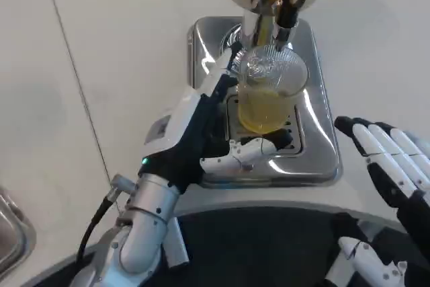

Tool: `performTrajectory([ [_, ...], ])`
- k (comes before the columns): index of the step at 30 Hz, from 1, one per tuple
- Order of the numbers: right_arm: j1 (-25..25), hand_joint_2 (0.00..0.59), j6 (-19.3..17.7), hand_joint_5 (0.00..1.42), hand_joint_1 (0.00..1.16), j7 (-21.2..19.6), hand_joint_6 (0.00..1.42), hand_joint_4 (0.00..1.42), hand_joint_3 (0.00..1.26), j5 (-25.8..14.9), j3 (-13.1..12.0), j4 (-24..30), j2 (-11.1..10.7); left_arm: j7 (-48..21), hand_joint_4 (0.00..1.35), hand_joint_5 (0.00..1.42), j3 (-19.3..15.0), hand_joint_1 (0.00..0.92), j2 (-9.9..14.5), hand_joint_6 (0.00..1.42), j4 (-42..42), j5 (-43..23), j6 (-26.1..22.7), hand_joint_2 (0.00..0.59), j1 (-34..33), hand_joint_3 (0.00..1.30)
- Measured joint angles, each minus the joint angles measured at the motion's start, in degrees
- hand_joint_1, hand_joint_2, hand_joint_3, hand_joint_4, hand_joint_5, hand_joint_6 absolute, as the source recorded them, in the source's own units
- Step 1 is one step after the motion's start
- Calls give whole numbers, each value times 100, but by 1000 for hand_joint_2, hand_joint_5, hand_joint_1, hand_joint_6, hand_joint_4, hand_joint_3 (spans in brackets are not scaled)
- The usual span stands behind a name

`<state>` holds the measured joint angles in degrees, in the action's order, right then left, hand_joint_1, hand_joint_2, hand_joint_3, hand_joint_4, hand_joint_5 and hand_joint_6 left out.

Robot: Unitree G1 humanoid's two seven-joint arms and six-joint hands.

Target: Grasp the cup under the faucet to collect the drink, then remove the cup.

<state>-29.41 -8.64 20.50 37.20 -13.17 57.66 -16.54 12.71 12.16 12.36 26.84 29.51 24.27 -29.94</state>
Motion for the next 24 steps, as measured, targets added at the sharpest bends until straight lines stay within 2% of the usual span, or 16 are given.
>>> performTrajectory([
  [8,4,495,92,0,141,75,16,0,0,181,232,81,82,42,0,186,41,272,-16,205,454,0,111,46,-304,0],
  [14,58,489,232,0,149,110,29,0,0,214,306,81,126,135,0,190,106,283,-91,205,742,5,156,46,-540,0],
  [24,160,489,472,17,156,245,57,0,1,249,373,122,135,372,0,244,245,373,-216,249,1185,33,191,54,-870,0],
])
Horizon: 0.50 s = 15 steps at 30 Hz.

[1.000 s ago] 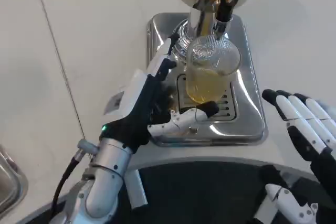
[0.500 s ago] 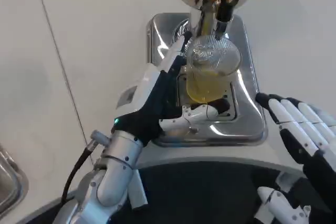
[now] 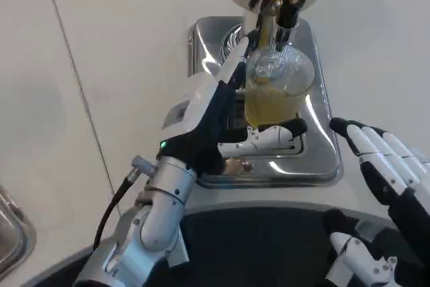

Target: Grasp the cup under the faucet to collect the drink, then remove the cup.

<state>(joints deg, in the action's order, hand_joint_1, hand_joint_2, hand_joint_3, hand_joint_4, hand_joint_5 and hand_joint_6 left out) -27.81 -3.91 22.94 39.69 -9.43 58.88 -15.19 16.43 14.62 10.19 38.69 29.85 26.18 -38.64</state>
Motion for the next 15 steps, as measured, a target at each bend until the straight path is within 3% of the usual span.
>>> performTrajectory([
  [15,236,489,338,69,159,180,115,0,4,-44,25,19,15,636,58,287,128,401,-179,291,505,249,-228,34,-429,20],
])
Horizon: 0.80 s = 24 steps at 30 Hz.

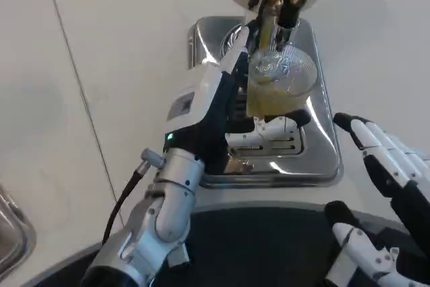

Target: Grasp the cup under the faucet to collect the drink, then remove the cup.

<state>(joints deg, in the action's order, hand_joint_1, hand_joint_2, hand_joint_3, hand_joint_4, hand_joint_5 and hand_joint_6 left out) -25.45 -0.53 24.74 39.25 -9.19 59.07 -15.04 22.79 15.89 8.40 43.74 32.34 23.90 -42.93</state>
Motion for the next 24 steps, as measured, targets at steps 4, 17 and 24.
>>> performTrajectory([
  [4,89,489,142,94,160,51,153,0,4,-2,34,1,27,119,68,298,68,395,-50,293,81,26,-96,29,-90,42],
  [17,174,483,294,130,184,112,227,0,6,-28,29,2,105,509,263,551,334,418,-151,692,122,233,-310,34,-126,210],
  [24,258,483,377,131,187,154,244,0,14,-44,13,3,112,851,459,829,498,459,-315,1075,82,445,-700,37,-119,357],
])
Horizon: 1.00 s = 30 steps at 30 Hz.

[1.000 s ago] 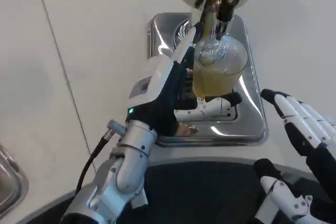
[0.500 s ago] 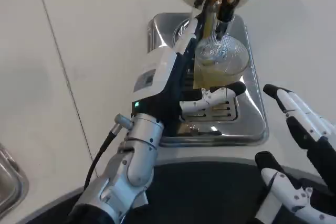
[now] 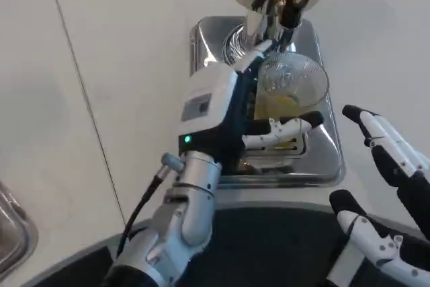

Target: Grasp the cup under the faucet to collect the drink, then remove the cup.

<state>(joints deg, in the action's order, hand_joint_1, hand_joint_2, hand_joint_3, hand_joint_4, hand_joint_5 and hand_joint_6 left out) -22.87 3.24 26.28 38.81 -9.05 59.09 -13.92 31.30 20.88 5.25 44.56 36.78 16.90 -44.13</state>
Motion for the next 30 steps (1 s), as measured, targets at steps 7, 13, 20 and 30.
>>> performTrajectory([
  [7,38,487,49,145,188,52,263,0,14,-100,-222,1,0,436,1069,1378,173,564,-197,1424,-35,50,-293,46,2,829],
  [13,62,488,116,145,189,148,266,0,21,-177,-375,1,2,699,1277,1424,210,656,-233,1424,-35,117,-239,57,88,1053],
  [20,193,488,271,147,189,238,269,0,24,-176,-330,1,-11,703,1250,1424,94,676,-236,1424,-102,-14,-235,3,181,1087],
  [30,302,482,410,156,205,255,290,0,24,-175,-215,-2,-96,692,1222,1424,-273,699,-21,1424,-562,-126,-236,0,400,1094],
])
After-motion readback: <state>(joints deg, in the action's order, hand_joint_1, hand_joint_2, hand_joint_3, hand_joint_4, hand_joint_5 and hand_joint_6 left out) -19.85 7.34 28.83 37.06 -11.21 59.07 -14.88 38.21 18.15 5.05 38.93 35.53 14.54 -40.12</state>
